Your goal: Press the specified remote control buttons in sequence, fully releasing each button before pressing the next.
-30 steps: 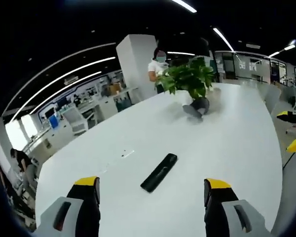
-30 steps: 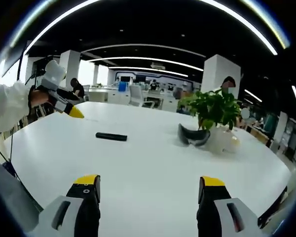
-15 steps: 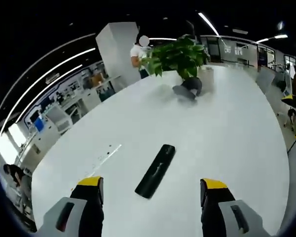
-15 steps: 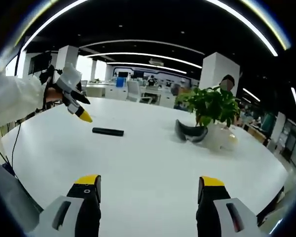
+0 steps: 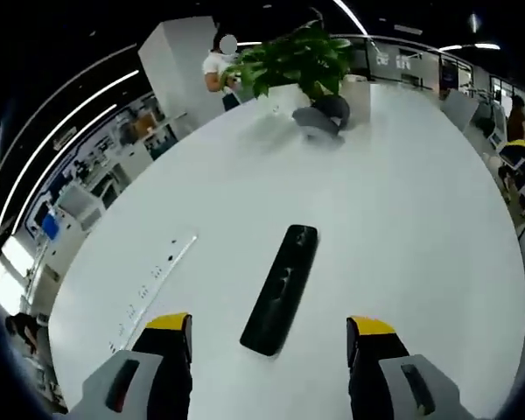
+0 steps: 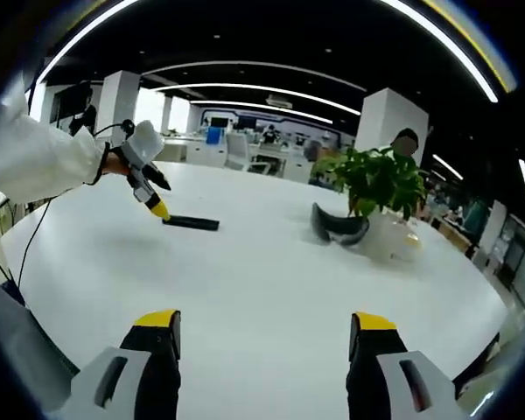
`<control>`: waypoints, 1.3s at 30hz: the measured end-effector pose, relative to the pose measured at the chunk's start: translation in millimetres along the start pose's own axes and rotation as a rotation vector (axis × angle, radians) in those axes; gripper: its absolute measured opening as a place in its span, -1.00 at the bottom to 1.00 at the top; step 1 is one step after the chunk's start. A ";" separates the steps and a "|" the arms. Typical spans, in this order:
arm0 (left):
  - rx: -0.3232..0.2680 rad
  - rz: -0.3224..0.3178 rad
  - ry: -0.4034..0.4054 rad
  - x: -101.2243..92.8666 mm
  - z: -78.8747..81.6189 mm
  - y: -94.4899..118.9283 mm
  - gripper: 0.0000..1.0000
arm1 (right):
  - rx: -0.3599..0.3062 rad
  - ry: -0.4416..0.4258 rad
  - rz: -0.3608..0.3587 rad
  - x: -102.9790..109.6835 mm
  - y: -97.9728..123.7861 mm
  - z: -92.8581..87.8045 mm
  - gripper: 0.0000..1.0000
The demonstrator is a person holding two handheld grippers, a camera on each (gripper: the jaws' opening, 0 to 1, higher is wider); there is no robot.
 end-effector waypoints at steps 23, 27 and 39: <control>0.116 -0.147 -0.098 11.1 -4.5 -41.7 0.28 | 0.027 0.010 -0.004 0.1 -1.4 -2.2 0.52; 0.121 -0.194 -0.076 14.5 -6.0 -44.7 0.28 | 0.027 0.009 -0.004 0.4 -1.4 -2.2 0.51; 0.145 -0.343 -0.034 20.8 -6.0 -54.5 0.19 | 0.029 0.016 -0.005 0.7 -1.6 -1.7 0.50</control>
Point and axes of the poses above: the point that each gripper's makers call its tool centre point, and the gripper's own axes: y roughly backward along the fingers, x roughly to its left, z roughly out of its top, the point moved 8 cm from there along y, roughly backward along the fingers, and after that the axes turned 14 degrees about -y, right-handed, at the moved point
